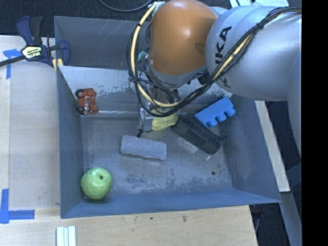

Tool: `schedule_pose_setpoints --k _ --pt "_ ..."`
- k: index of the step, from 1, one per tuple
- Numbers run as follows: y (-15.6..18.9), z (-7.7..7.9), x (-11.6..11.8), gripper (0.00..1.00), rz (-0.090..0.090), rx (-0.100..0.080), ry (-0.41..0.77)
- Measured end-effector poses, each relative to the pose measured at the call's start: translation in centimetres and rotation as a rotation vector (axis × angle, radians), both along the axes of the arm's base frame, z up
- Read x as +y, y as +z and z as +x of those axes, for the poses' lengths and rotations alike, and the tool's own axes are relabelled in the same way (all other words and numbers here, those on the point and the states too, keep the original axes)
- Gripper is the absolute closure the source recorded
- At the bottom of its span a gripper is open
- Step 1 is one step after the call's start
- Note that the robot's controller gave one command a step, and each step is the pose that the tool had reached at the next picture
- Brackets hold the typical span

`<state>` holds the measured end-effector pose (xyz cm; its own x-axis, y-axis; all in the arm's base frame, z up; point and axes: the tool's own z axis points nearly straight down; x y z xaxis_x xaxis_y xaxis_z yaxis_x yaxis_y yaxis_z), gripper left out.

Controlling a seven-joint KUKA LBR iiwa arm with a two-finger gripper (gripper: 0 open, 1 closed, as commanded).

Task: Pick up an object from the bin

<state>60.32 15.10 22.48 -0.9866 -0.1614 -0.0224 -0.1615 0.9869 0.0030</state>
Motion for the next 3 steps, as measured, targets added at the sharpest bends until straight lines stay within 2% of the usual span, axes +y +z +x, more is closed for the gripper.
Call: schedule_pose_setpoints --k 1,2,3 --pt "-5.2 -2.7 -2.2 0.00 -0.006 0.021 0.130" --pt "-6.3 -4.1 -6.0 0.00 -0.008 0.013 0.291" --pt "-9.0 -4.9 -6.5 0.00 -0.007 0.012 0.132"
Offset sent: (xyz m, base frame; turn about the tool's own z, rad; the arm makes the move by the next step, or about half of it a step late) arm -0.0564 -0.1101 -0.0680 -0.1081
